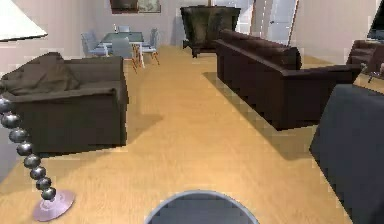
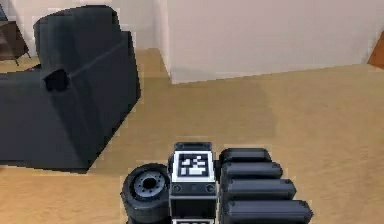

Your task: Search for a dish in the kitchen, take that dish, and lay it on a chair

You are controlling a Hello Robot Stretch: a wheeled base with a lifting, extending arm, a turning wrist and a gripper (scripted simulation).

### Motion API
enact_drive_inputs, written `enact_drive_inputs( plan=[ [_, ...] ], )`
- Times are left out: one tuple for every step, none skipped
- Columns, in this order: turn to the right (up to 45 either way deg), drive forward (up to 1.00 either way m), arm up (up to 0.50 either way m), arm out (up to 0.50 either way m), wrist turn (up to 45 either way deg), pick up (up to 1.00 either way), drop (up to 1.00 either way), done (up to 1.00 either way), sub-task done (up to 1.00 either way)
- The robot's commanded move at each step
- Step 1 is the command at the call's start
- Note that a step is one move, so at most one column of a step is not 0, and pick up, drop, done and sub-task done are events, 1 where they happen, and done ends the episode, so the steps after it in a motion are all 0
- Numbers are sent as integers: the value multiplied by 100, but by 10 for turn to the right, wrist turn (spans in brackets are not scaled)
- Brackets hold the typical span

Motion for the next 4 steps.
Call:
enact_drive_inputs(
  plan=[
    [0, 100, 0, 0, 0, 0, 0, 0, 0],
    [-30, 0, 0, 0, 0, 0, 0, 0, 0],
    [0, 85, 0, 0, 0, 0, 0, 0, 0],
    [-90, 0, 0, 0, 0, 0, 0, 0, 0]
  ],
)
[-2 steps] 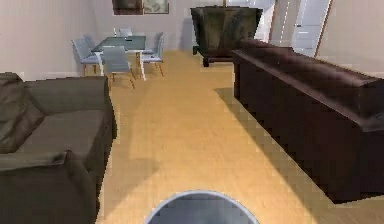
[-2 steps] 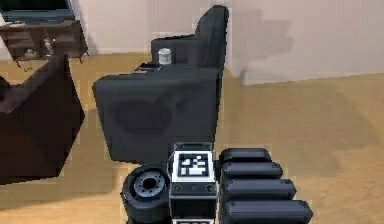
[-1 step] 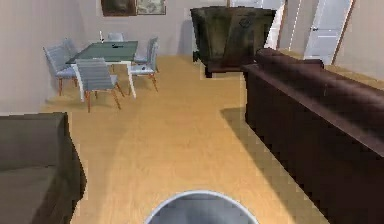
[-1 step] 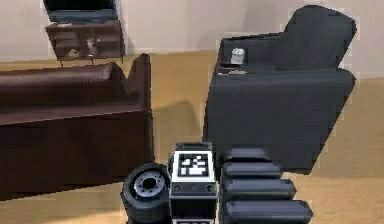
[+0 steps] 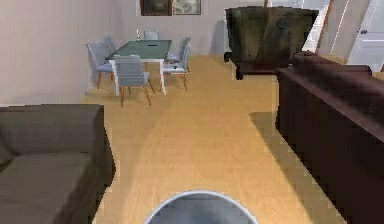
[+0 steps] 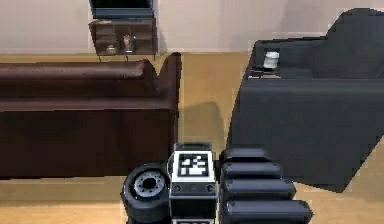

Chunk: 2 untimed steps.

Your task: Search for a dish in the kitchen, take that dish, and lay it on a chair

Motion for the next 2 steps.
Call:
enact_drive_inputs(
  plan=[
    [0, 100, 0, 0, 0, 0, 0, 0, 0],
    [0, 100, 0, 0, 0, 0, 0, 0, 0]
  ],
)
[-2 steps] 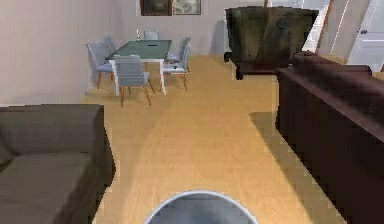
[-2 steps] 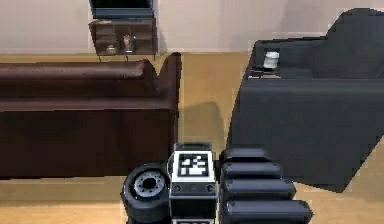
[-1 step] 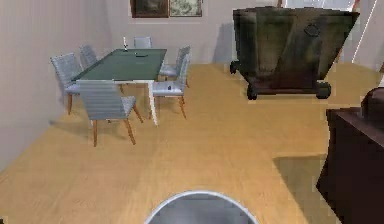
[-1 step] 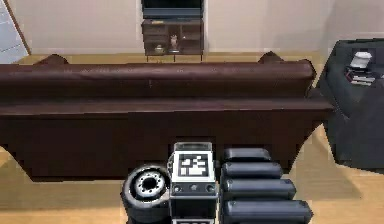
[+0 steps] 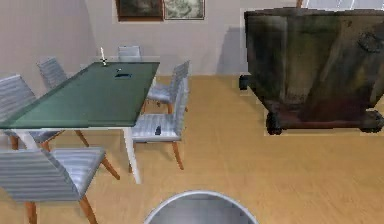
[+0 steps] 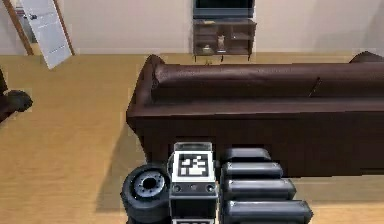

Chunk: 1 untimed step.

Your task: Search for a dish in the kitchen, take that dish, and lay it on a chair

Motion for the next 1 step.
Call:
enact_drive_inputs(
  plan=[
    [0, 80, 0, 0, 0, 0, 0, 0, 0]
  ],
)
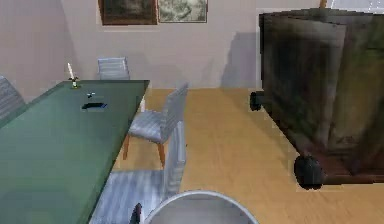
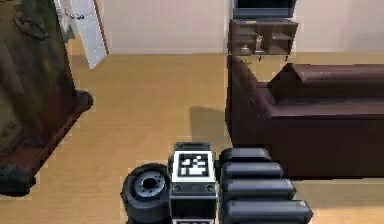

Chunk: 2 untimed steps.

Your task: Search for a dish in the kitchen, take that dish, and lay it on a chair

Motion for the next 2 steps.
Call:
enact_drive_inputs(
  plan=[
    [450, 0, 0, 0, 0, 0, 0, 0, 0],
    [450, 0, 0, 0, 0, 0, 0, 0, 0]
  ],
)
